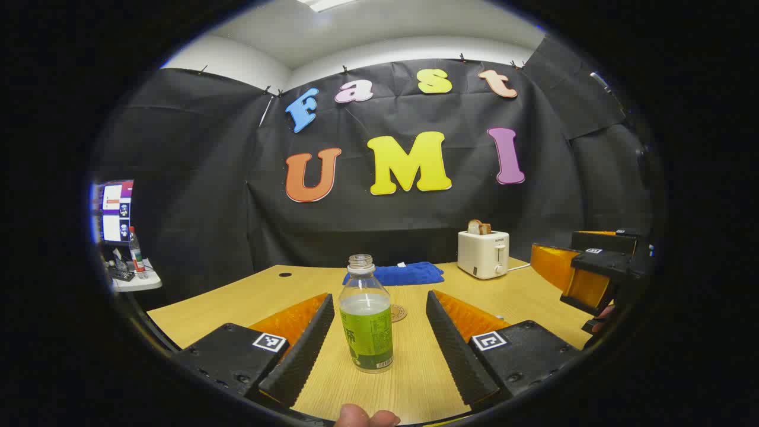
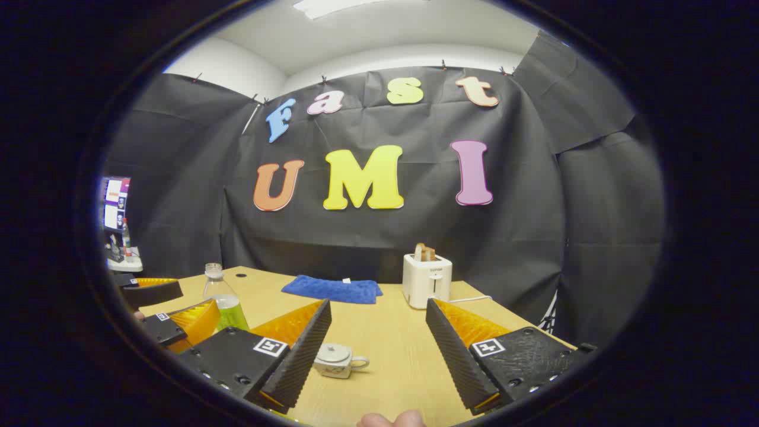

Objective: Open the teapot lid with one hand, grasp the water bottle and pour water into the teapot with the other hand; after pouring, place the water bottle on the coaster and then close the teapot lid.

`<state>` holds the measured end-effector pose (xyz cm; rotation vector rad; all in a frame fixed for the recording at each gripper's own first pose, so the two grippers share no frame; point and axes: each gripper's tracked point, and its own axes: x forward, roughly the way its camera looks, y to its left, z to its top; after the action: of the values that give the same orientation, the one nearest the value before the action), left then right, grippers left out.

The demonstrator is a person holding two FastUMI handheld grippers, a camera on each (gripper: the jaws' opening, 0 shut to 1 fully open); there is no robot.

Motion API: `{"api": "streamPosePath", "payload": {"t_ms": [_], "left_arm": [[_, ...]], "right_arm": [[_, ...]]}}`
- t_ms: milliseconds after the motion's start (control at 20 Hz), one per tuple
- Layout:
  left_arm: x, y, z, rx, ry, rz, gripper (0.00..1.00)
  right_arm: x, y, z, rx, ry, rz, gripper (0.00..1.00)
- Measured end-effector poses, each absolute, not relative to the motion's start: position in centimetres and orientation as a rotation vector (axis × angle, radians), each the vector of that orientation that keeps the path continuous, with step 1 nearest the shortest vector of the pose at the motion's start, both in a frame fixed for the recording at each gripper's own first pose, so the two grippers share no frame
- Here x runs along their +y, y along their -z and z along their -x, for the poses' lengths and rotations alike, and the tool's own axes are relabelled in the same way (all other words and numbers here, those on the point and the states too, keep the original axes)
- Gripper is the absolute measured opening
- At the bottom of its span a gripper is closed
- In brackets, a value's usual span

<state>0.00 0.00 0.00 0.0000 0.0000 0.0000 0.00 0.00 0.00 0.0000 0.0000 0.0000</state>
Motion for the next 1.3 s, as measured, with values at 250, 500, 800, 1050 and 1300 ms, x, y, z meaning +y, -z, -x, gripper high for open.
{"api": "streamPosePath", "payload": {"t_ms": [250,500,800,1050,1300], "left_arm": [[0.6,0.0,-0.1,0.007,-0.011,0.017,0.98],[0.7,-0.2,0.0,0.005,-0.011,0.011,0.98],[0.6,-0.2,-0.1,0.004,-0.006,0.004,0.98],[0.9,0.0,-0.1,0.014,-0.013,0.013,0.98],[1.8,-0.3,-0.2,0.009,-0.026,0.022,0.98]], "right_arm": [[0.2,-0.4,0.2,-0.016,0.011,-0.001,0.96],[0.6,-0.3,0.2,-0.013,0.005,-0.002,0.96],[0.7,0.5,-0.1,0.009,0.002,0.000,0.96],[1.3,2.3,-1.5,0.043,-0.008,0.003,0.97],[2.9,5.3,-3.8,0.098,-0.022,-0.005,0.97]]}}
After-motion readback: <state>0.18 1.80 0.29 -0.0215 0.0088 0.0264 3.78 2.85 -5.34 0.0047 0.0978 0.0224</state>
